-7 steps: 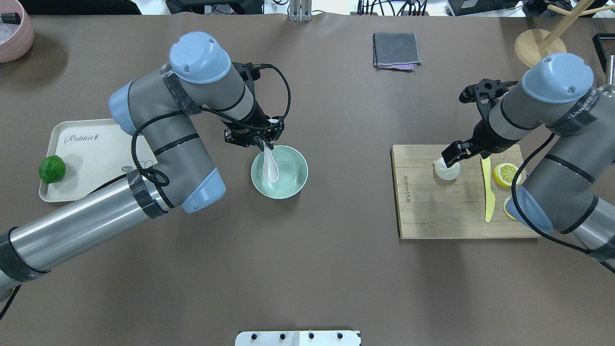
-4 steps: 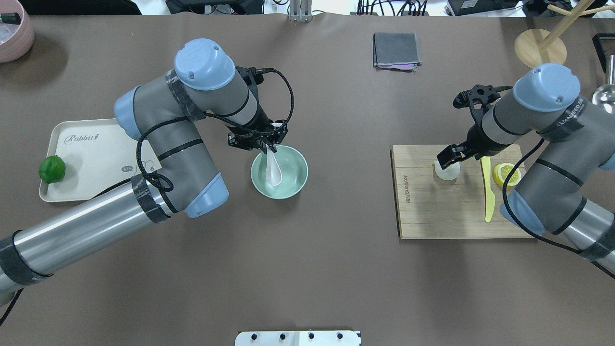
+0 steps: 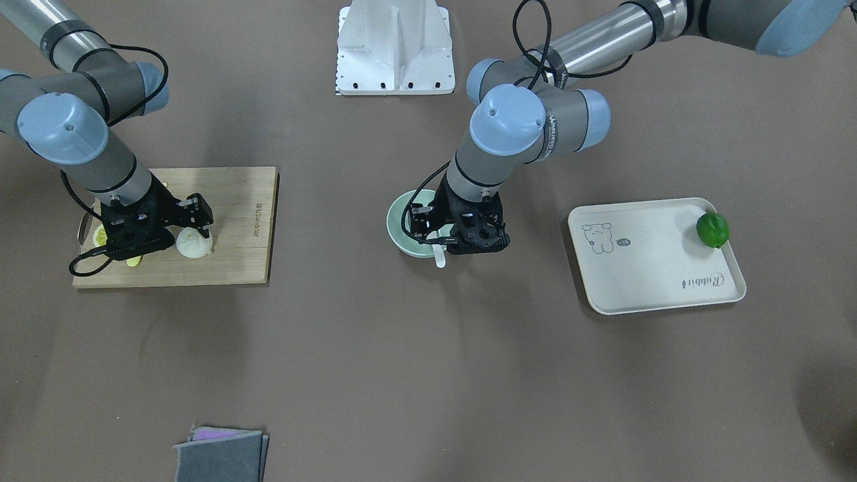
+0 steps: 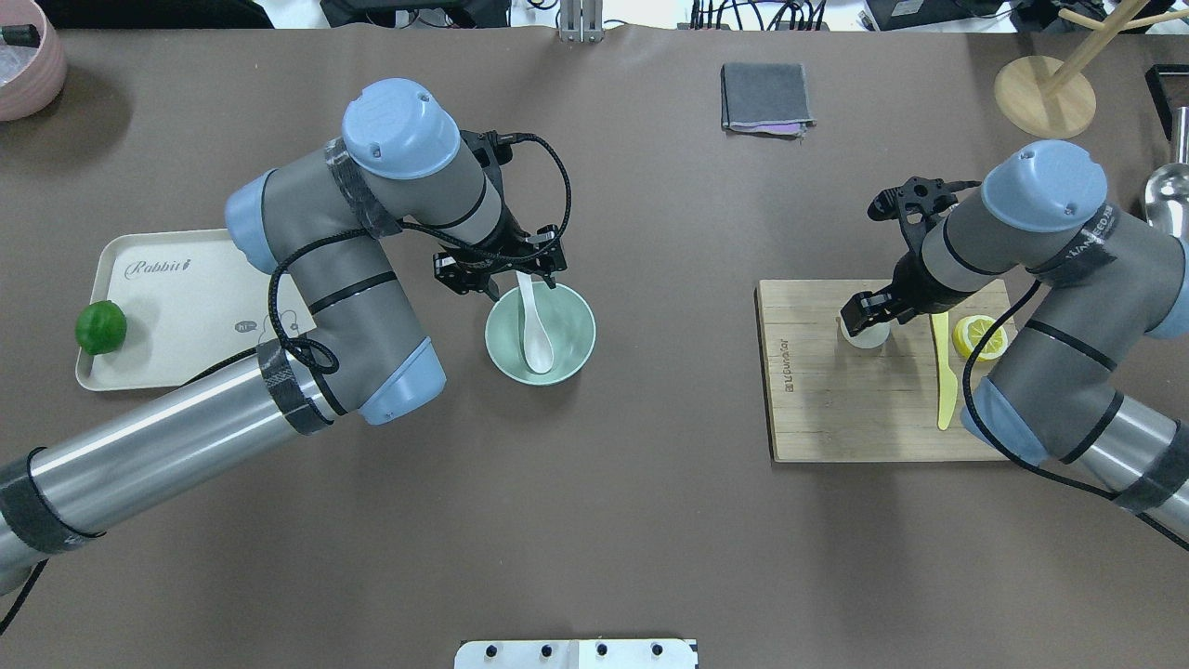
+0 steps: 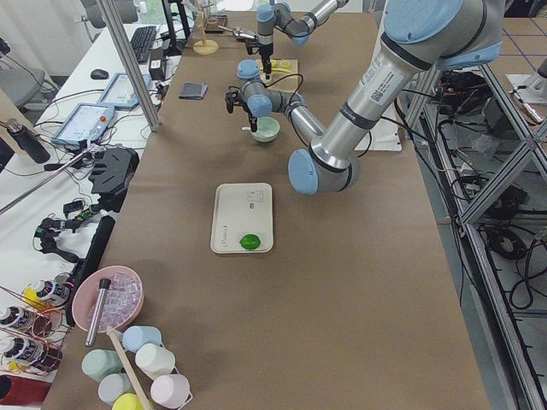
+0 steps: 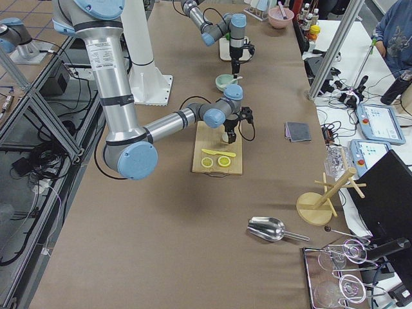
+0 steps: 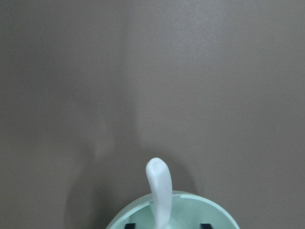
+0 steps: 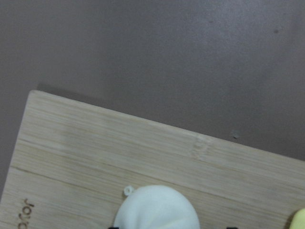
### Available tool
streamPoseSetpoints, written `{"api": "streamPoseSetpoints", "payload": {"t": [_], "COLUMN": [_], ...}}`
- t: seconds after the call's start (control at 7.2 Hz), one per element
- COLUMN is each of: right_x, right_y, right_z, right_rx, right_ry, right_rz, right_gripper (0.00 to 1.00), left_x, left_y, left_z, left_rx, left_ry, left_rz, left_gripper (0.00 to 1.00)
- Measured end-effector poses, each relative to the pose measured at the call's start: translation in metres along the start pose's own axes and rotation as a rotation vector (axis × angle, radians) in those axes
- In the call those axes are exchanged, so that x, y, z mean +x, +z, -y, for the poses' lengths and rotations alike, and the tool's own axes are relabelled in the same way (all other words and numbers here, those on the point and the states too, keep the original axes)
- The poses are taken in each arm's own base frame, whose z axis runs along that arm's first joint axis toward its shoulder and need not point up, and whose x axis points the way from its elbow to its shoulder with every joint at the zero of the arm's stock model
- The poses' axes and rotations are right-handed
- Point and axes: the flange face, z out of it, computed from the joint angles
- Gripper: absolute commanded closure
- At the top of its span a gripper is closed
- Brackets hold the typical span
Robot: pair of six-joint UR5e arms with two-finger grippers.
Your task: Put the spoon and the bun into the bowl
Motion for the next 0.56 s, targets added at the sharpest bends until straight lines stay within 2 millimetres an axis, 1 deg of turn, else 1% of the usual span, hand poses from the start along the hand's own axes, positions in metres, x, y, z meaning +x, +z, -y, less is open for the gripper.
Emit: {"api": "streamPoseSetpoints", "payload": {"t": [0.14, 0.28, 0.42, 0.56], "right_x": [-0.006, -0.015, -0.029, -0.057], "right_y": [-0.002, -0.01, -0.024, -0.04], "right_z": [-0.002, -0.002, 0.001, 0.008], "right_rx": [0.0, 0.009, 0.028, 0.055], "right_ry": [-0.002, -0.01, -0.005, 0.029], "right_rz": [0.007, 0.021, 0.043, 0.078], "right_gripper": [1.0, 1.0, 1.0, 1.0], "left_x": [0.0, -0.004, -0.024, -0.068], "left_y": [-0.003, -0.016, -0.042, -0.073], "left_z": [0.002, 0.011, 0.027, 0.044], "left_rx": [0.003, 0.014, 0.013, -0.007], "left_ry": [0.0, -0.005, -0.007, 0.02], "left_rz": [-0.003, -0.013, -0.03, -0.047], "left_gripper": [0.02, 0.02, 0.02, 0.02]}}
